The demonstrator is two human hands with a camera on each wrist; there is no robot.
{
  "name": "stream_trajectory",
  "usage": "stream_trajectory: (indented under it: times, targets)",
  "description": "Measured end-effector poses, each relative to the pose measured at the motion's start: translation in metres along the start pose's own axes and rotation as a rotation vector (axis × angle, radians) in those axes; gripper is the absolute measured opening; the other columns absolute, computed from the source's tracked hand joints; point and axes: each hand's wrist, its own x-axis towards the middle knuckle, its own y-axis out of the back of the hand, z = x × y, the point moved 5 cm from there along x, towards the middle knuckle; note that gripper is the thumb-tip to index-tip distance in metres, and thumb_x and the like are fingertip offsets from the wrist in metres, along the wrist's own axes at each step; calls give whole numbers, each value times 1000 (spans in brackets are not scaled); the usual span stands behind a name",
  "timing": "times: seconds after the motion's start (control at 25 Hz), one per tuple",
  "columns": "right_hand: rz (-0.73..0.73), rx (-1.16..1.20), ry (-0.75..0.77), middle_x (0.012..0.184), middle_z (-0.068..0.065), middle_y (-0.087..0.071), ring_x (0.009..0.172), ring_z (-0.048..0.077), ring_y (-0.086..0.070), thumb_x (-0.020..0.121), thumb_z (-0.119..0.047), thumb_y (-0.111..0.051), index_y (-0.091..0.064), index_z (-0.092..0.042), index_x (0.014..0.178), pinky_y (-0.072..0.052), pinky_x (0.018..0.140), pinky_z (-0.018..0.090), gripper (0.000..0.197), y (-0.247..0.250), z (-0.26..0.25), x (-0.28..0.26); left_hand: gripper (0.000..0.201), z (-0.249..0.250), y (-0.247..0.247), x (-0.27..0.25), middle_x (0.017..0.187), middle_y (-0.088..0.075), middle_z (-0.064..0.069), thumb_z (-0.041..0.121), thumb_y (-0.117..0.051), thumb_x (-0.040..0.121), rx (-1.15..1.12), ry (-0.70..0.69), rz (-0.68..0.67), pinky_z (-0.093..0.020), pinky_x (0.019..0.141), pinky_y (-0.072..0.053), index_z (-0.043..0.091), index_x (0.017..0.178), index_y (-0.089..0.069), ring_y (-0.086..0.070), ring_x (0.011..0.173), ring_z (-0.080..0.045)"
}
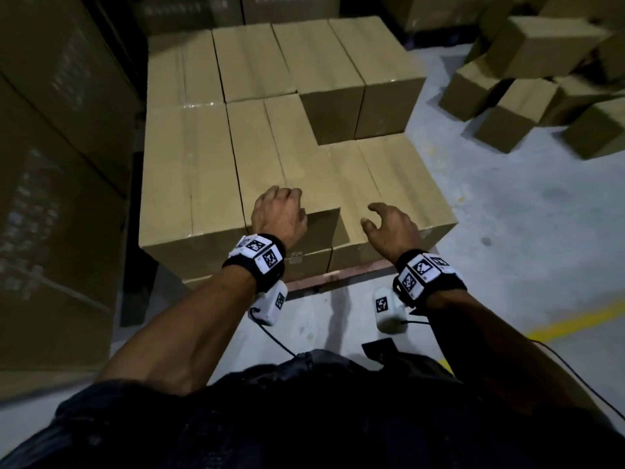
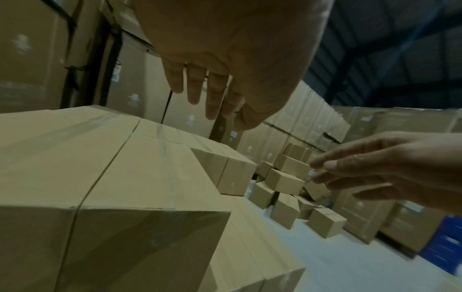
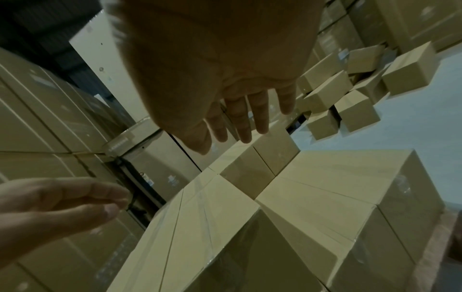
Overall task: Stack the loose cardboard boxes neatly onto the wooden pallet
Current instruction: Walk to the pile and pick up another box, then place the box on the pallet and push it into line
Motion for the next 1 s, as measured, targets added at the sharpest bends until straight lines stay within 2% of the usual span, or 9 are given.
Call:
stream_trajectory:
  times: [0.2, 0.32, 0.48, 0.56, 0.68, 0.84, 1.0]
  targets:
    - [107, 14, -78, 138, 15, -60, 125, 33, -57, 99, -35, -55, -56, -16, 140, -44, 100, 40, 45, 14, -8, -43, 46, 13, 17, -20, 140, -55, -8, 32, -49, 97, -10, -124, 25, -40, 108, -35, 15, 140, -47, -43, 133, -27]
    - [122, 8, -148, 138, 14, -60, 124, 33, -57, 99, -37, -54, -56, -17, 140, -46, 100, 42, 46, 13, -9, -80, 44, 18, 26, -44, 139, -55, -7, 31, -50, 97, -55, -200, 48, -39, 108, -36, 15, 138, -49, -45, 131, -25]
    - [145, -32, -238, 130, 15, -64, 119, 35, -59, 97, -35, -54, -58, -19, 136, -49, 96, 43, 42, 18, 4, -135, 46, 38, 16, -80, 144, -50, -7, 31, -48, 98, -72, -322, -4, -39, 111, -32, 13, 140, -46, -40, 135, -24]
    - [163, -49, -283, 132, 14, -62, 120, 35, -58, 98, -34, -55, -59, -18, 135, -48, 95, 43, 40, 24, 16, -162, 47, 52, 10, -93, 148, -47, -8, 32, -48, 99, -94, -380, -24, -40, 114, -28, 13, 142, -45, -37, 139, -25]
    - [207, -38, -345, 132, 12, -62, 122, 35, -56, 99, -33, -56, -62, -15, 128, -46, 95, 43, 35, 32, 41, -200, 50, 82, 4, -110, 153, -41, -7, 33, -48, 99, -89, -467, -44, -42, 118, -25, 15, 145, -42, -32, 144, -25]
    - [238, -13, -419, 146, 7, -54, 133, 30, -49, 101, -39, -53, -52, -19, 143, -39, 105, 41, 47, 38, 93, -227, 51, 132, -5, -118, 156, -36, -5, 37, -46, 99, -63, -545, -46, -42, 119, -21, 17, 146, -40, -26, 147, -24]
    - [279, 14, -462, 146, 6, -54, 133, 29, -50, 101, -40, -53, -52, -18, 145, -39, 106, 40, 49, 56, 169, -239, 50, 216, -28, -119, 158, -32, -6, 38, -45, 99, -30, -600, -84, -41, 118, -19, 16, 144, -42, -25, 146, -25]
